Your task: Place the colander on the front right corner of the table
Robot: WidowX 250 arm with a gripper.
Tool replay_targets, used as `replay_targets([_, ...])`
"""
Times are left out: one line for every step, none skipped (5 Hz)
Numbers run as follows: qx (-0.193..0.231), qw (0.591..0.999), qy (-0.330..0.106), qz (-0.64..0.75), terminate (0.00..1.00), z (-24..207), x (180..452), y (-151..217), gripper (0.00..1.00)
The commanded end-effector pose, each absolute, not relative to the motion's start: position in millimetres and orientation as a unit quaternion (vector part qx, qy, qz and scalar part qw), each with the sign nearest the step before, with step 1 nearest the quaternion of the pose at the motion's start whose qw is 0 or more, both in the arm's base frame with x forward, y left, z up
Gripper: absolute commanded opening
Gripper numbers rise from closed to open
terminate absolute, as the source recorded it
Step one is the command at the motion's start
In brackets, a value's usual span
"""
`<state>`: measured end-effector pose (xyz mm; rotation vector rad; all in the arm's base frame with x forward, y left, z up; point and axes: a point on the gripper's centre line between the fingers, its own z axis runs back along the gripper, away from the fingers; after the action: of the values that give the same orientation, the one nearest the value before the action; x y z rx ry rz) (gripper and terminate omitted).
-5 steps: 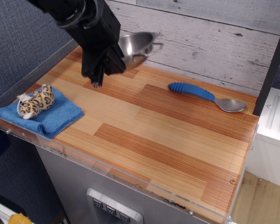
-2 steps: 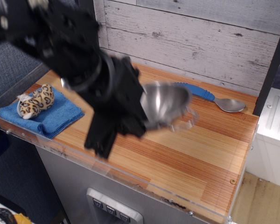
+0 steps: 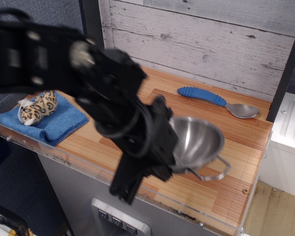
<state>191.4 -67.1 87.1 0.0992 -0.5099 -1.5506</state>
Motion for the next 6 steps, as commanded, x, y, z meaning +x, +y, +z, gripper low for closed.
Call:
replay_targets([0.059, 0.685, -0.213, -0.694, 0.00, 63, 209, -66, 0.00])
replay_targets([0.060, 0.688, -0.206, -0.693, 0.00, 52, 219, -68, 0.00])
replay_targets([0.061, 0.689, -0.198, -0.694, 0.00, 41, 228, -72, 0.00])
replay_targets([0.042, 0.693, -0.184, -0.696, 0.00, 34, 231, -73, 0.00])
replay_targets([0.043, 0.701, -0.171, -0.691, 0.00, 32, 231, -71, 0.00])
replay_targets([0.048, 0.708, -0.153, -0.688, 0.00, 33, 231, -70, 1.00])
